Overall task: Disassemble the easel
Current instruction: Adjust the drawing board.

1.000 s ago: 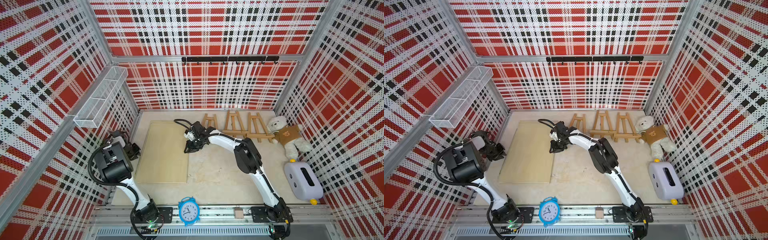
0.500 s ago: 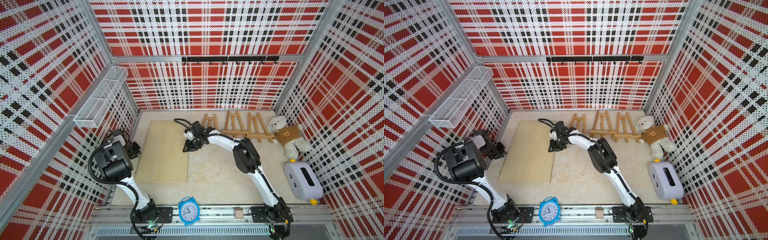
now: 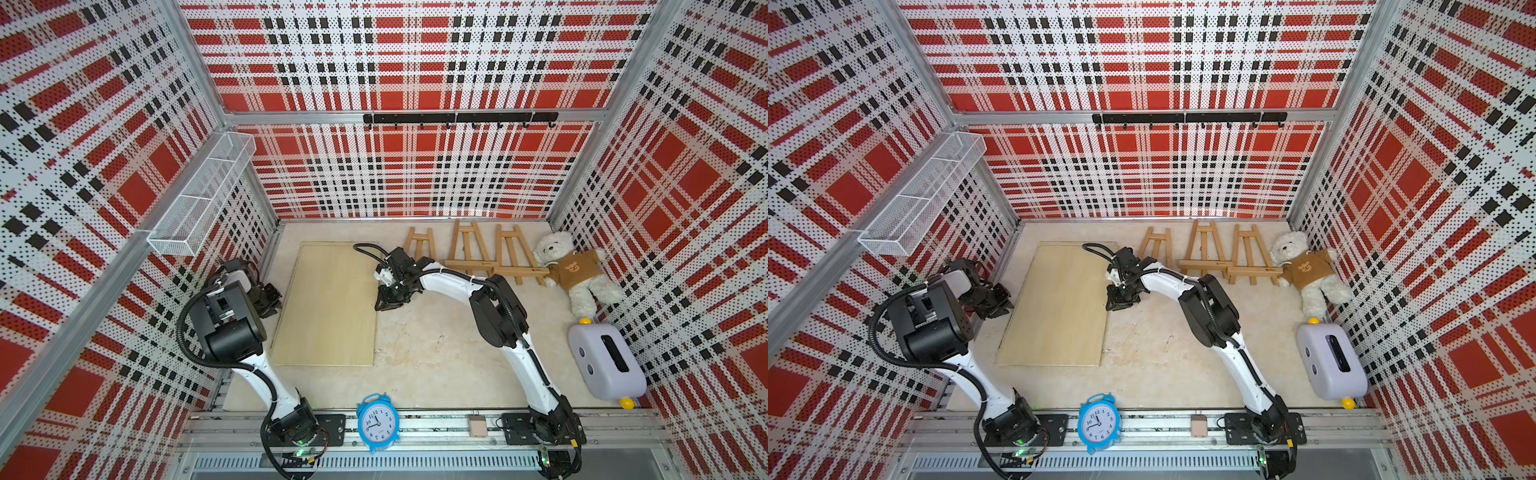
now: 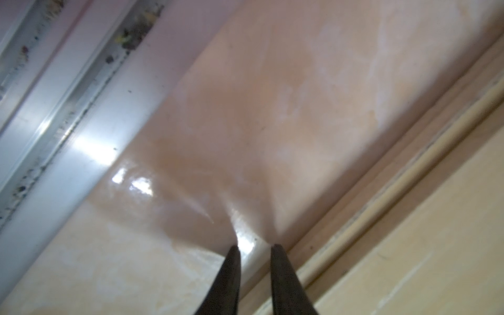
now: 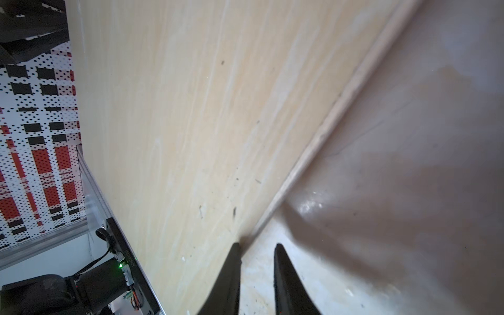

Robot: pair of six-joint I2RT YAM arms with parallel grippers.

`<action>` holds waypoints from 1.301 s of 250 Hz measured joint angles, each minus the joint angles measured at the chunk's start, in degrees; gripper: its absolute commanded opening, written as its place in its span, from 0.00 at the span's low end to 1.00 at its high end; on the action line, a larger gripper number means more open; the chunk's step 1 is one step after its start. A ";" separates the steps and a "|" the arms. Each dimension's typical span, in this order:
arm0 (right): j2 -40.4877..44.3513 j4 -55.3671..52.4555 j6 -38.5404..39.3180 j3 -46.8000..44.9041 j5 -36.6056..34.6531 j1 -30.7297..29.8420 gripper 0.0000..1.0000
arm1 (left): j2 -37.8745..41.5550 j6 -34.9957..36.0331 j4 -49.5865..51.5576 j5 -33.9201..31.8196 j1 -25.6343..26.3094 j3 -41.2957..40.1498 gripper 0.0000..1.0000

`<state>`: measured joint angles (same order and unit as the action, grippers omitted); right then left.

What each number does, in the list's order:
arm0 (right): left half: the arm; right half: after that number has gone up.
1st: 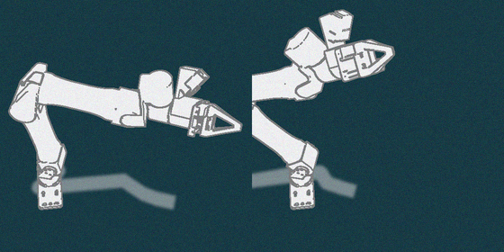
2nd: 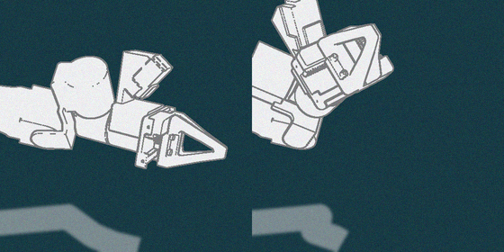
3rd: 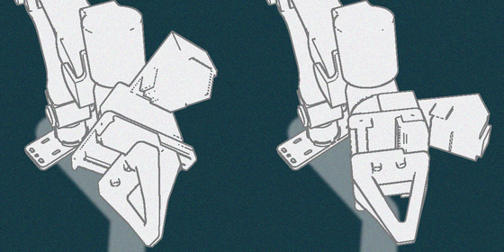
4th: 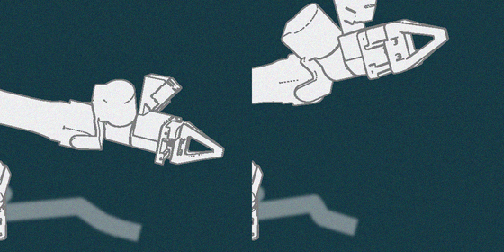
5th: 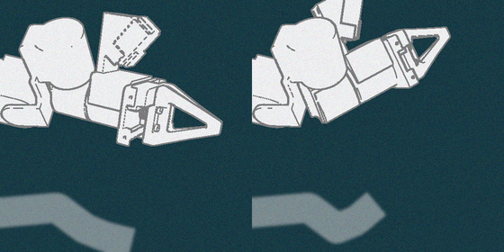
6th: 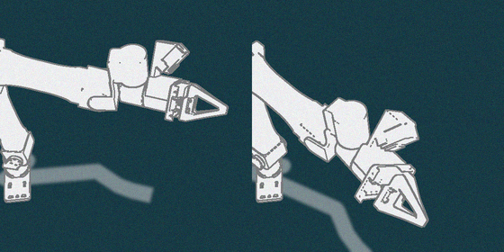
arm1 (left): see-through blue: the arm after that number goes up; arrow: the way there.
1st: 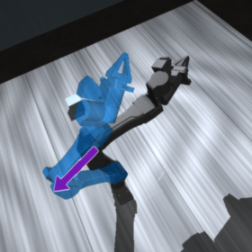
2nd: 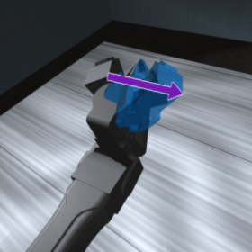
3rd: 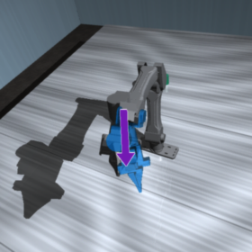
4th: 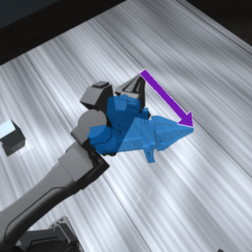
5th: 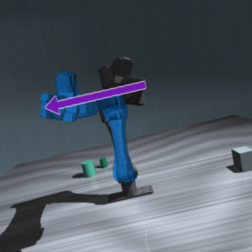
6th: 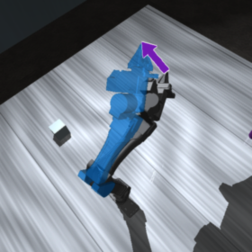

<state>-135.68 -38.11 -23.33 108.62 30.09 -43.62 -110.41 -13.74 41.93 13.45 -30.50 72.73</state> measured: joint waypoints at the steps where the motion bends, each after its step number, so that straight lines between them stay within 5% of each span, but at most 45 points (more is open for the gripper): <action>1: 0.00 0.00 0.00 0.00 0.00 0.00 0.22 | 0.00 0.00 -0.02 -0.02 0.02 0.00 0.25; 182: -3.87 -0.04 -0.74 8.00 2.03 0.63 0.21 | -0.57 -1.01 0.28 0.02 2.38 2.91 0.25; 325: 1.84 -0.87 2.45 -3.32 -0.79 1.81 0.14 | -0.68 -1.20 1.20 0.09 3.45 4.44 0.25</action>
<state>-133.84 -38.98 -20.88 105.30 29.30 -41.80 -111.09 -14.94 43.13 13.54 -27.05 77.17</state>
